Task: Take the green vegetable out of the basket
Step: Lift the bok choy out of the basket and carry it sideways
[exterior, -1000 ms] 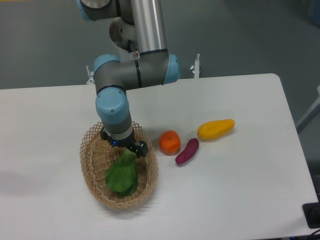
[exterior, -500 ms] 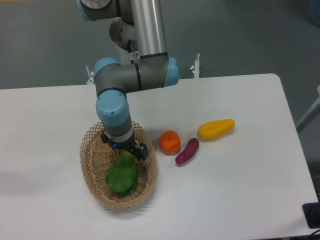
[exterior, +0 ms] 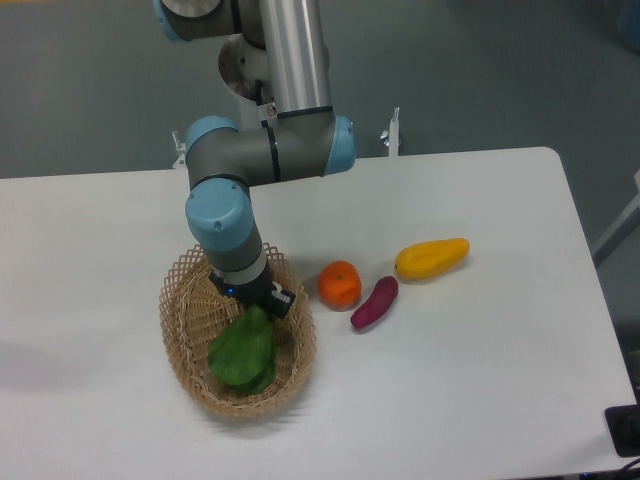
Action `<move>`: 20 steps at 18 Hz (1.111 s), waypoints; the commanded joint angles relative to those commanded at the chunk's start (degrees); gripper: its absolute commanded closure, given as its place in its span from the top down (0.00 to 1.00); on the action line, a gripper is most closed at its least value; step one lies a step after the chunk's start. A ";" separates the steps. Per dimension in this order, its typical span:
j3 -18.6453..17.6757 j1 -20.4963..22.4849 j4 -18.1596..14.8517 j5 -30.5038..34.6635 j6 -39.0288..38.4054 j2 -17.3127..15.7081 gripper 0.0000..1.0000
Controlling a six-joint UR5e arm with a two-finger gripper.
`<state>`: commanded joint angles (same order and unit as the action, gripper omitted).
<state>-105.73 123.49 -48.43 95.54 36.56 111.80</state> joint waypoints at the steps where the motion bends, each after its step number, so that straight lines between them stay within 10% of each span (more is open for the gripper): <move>1: 0.00 0.00 0.00 -0.09 0.09 -0.35 0.35; 9: 3.69 3.42 -1.32 -2.19 4.04 -4.84 0.36; 20: 7.73 24.77 -9.66 -13.89 30.30 -11.17 0.36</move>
<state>-98.00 148.26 -58.09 81.65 66.86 100.63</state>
